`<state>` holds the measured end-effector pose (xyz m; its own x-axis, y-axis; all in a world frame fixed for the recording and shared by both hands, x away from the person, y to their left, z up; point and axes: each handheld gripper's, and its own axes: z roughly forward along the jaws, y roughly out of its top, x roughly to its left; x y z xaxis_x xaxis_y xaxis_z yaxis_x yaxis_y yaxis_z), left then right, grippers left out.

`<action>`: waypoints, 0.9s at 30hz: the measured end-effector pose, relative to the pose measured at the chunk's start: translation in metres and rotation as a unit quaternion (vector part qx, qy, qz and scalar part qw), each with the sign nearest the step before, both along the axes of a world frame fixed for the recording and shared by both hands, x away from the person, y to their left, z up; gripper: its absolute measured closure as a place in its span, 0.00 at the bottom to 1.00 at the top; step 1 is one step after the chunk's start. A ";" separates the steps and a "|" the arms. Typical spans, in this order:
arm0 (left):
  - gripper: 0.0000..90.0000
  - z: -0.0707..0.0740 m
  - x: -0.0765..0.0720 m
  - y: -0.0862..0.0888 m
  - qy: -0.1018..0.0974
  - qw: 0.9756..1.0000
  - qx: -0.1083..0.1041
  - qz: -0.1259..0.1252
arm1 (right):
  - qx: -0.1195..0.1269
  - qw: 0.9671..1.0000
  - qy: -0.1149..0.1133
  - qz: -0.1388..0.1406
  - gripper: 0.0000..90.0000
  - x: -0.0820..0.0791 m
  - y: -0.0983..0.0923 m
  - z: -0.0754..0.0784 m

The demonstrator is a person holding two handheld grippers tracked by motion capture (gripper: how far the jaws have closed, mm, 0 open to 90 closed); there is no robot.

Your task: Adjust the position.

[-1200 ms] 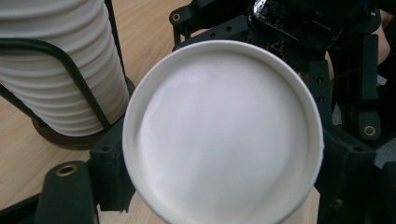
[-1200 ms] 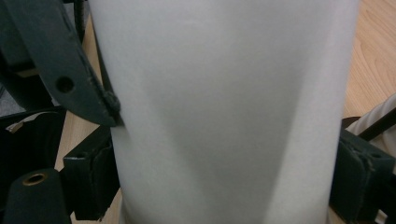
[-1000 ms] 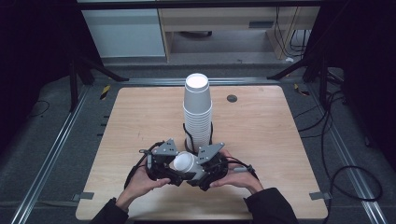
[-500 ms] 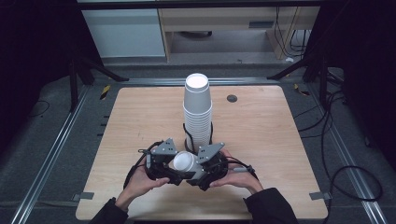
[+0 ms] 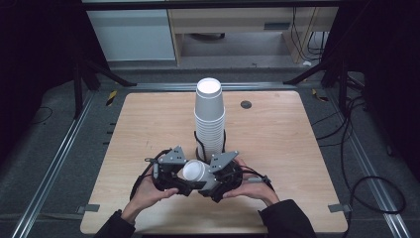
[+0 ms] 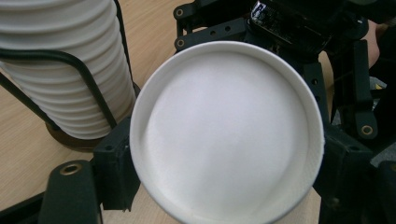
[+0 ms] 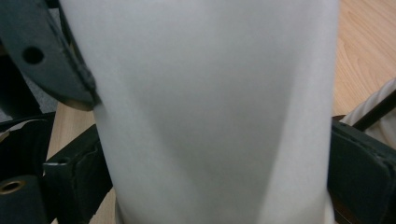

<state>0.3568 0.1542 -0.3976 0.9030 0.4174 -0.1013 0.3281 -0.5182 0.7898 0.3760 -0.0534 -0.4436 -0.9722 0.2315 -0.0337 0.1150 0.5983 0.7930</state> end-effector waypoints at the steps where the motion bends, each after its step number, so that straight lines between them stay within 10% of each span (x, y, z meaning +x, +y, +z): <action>1: 0.25 0.001 0.000 0.001 -0.001 1.000 -0.001 0.001 | 0.000 1.000 0.000 0.000 0.05 0.000 0.000 0.000; 16: 0.25 0.006 0.006 0.020 -0.007 1.000 -0.006 0.020 | 0.044 0.998 -0.023 -0.026 0.04 0.002 -0.025 0.023; 27: 0.24 0.015 0.011 0.043 -0.022 0.997 -0.054 0.053 | 0.072 0.995 -0.019 -0.066 0.05 0.006 -0.051 0.032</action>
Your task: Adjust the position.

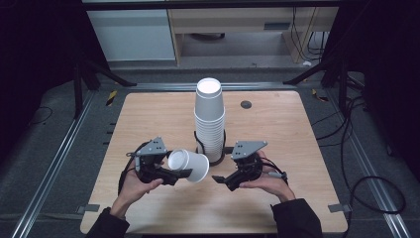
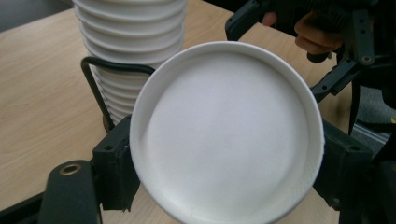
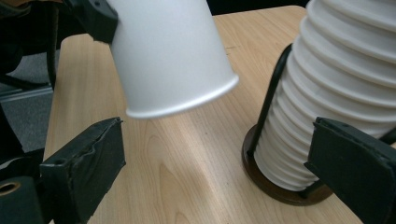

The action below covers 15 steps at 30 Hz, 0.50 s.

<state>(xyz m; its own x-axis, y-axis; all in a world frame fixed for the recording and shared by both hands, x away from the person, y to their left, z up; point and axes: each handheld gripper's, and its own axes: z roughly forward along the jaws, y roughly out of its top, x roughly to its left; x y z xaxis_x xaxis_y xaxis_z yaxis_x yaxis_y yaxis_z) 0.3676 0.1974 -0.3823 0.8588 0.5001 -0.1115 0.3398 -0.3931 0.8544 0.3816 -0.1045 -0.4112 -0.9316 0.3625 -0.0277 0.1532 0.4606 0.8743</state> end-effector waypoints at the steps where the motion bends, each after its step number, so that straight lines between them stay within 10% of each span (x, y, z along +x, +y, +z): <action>1: 0.24 0.001 0.000 0.001 -0.002 1.000 -0.007 0.002 | 0.002 1.000 0.000 -0.003 0.05 0.000 -0.001 0.000; 15: 0.24 0.007 -0.003 0.007 -0.011 0.997 -0.080 -0.011 | 0.009 1.000 0.024 0.000 0.05 -0.005 0.003 -0.011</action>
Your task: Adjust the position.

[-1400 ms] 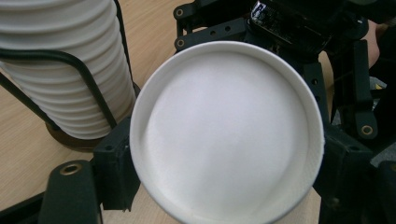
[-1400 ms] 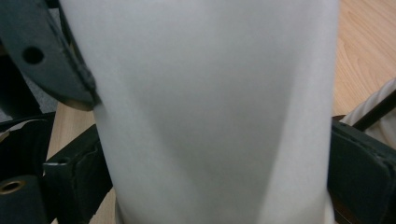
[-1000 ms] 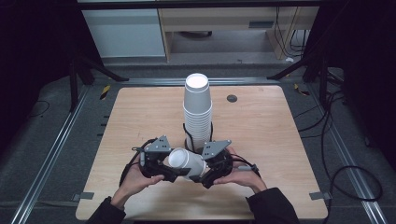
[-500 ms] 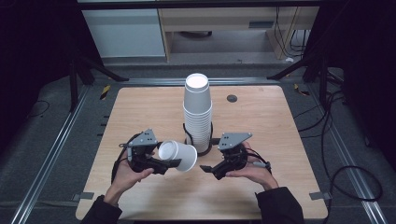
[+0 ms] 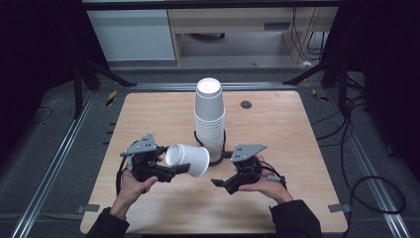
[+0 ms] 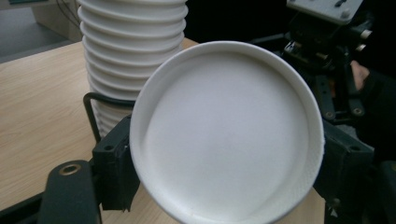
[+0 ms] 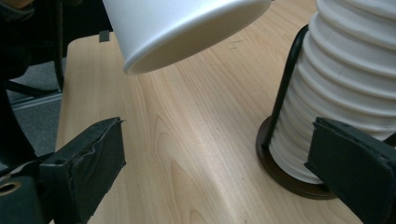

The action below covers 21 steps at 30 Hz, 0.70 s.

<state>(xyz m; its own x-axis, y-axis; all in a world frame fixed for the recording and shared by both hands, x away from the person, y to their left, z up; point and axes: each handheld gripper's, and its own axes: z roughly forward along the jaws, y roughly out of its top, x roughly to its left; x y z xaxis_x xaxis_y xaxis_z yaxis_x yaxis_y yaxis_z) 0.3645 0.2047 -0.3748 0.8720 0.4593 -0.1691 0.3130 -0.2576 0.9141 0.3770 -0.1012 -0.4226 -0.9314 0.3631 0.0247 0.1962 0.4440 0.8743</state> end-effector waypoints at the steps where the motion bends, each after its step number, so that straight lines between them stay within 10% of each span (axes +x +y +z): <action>1: 0.24 0.001 -0.001 0.000 -0.003 1.000 -0.005 -0.001 | 0.003 1.000 0.003 0.002 0.05 0.000 0.001 -0.001; 21: 0.24 0.001 -0.006 -0.012 -0.005 0.999 -0.025 -0.039 | 0.027 0.998 0.036 0.036 0.05 -0.005 0.013 -0.005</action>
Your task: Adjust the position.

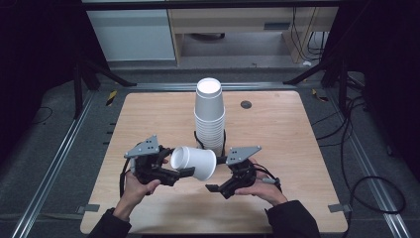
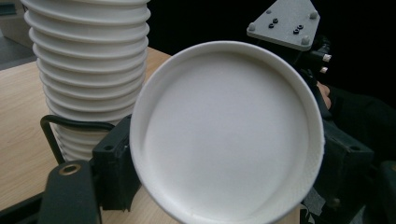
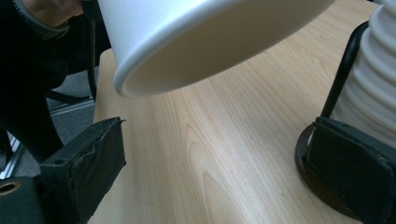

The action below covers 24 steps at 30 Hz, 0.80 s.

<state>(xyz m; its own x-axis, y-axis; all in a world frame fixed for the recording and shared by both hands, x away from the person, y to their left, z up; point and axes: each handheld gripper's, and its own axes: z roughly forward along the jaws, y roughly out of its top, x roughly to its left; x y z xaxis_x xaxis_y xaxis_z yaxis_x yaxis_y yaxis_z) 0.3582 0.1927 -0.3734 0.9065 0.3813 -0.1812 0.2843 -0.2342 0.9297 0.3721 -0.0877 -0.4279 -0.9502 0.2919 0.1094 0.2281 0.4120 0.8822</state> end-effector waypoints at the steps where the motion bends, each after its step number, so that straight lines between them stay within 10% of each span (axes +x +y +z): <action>1: 0.24 0.000 0.000 -0.001 0.000 1.000 0.001 -0.002 | -0.001 1.000 0.000 0.000 0.05 0.000 0.000 0.000; 24: 0.24 -0.008 -0.003 -0.015 0.006 0.999 0.015 -0.047 | 0.026 0.999 0.017 0.023 0.02 -0.002 0.004 0.001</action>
<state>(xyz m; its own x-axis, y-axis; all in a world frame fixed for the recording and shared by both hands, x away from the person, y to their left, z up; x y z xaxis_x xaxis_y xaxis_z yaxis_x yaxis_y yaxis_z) 0.3548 0.1780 -0.3810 0.9363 0.2999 -0.1825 0.2713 -0.2884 0.9183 0.3704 -0.0841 -0.4271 -0.9579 0.2412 0.1557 0.2403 0.3768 0.8946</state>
